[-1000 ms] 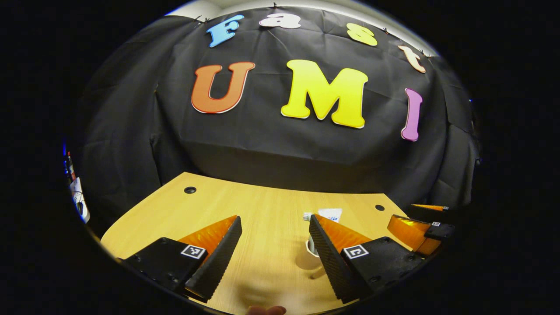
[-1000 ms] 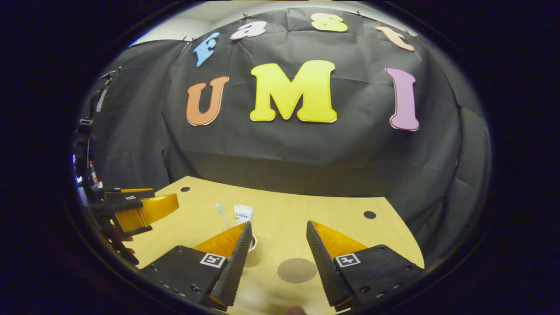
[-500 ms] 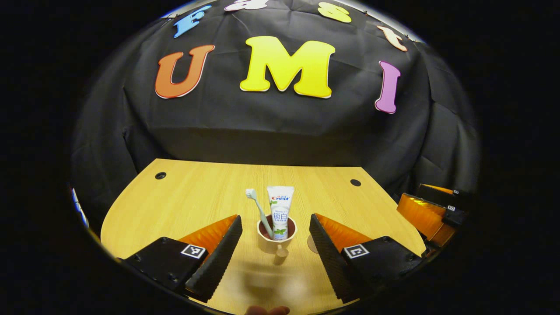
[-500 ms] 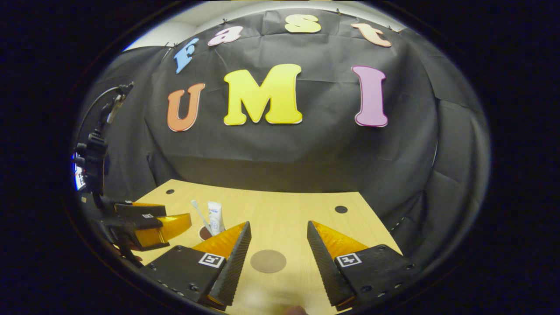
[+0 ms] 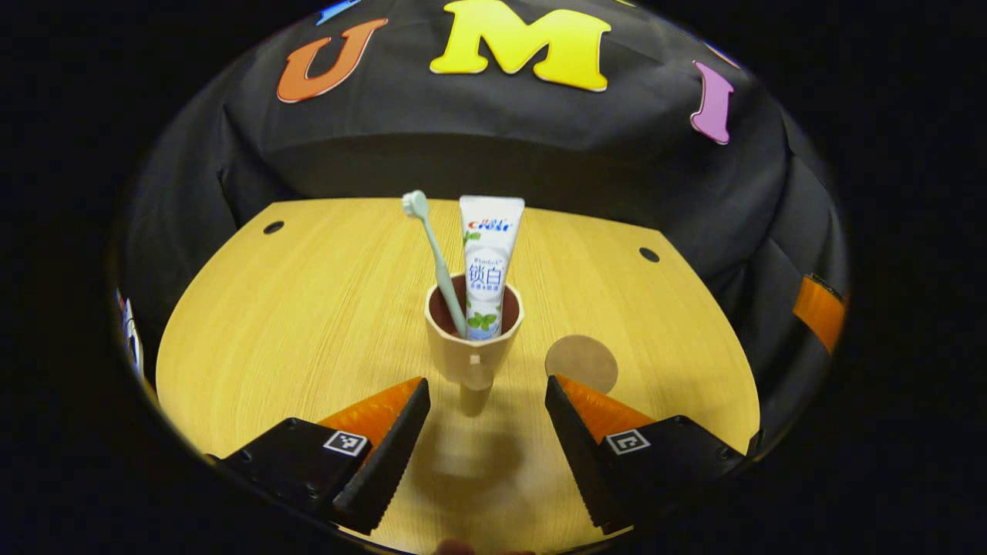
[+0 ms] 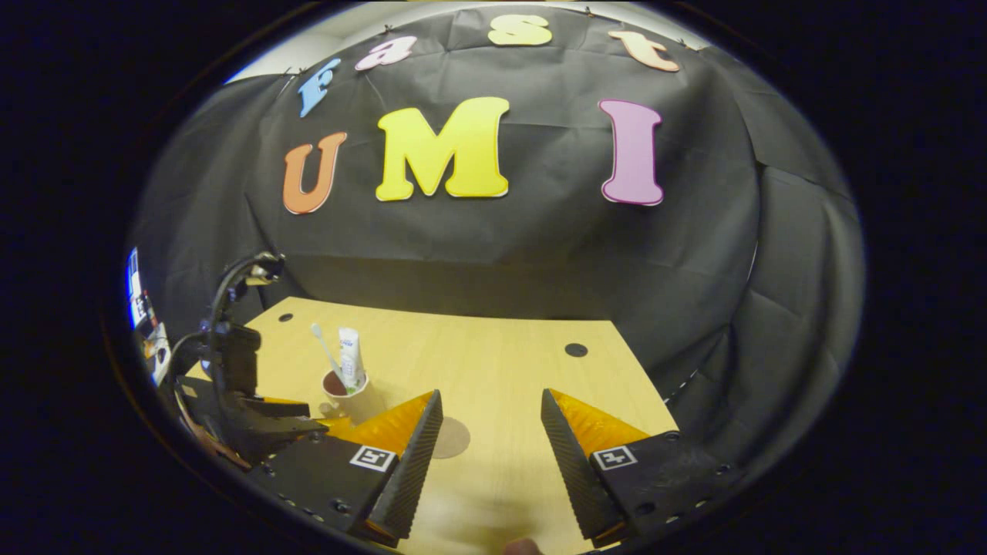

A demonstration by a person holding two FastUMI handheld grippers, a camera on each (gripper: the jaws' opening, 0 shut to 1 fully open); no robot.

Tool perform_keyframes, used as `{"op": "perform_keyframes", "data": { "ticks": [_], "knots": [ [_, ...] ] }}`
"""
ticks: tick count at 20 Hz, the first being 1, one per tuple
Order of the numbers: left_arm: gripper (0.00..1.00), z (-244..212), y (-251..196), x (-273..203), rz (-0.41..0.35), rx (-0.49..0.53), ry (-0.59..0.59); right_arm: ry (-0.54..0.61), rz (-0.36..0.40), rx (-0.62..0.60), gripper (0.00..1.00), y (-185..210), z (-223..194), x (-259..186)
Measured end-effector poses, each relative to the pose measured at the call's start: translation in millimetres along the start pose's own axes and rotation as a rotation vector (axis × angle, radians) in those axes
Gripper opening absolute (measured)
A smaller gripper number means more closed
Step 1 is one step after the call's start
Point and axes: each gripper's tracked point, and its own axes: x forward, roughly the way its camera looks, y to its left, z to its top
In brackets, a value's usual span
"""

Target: Put the toothbrush and toothpaste on the desktop into the cup, then pick up the cup and place it on the coaster on the desktop.

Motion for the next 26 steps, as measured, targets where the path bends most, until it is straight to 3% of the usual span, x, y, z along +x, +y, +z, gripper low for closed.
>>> {"op": "perform_keyframes", "data": {
  "ticks": [7,16,26],
  "knots": [
    [0.79,-8,6,30,0.024,0.034,0.184,0.035,-0.017,0.078,0.77,-19,0,9],
    [0.31,2,8,34,0.047,0.033,0.290,0.063,-0.056,0.129,0.77,-42,-5,15],
    [0.17,57,-1,16,0.037,0.013,0.272,0.090,-0.059,0.136,0.77,-51,-19,9]
  ]
}}
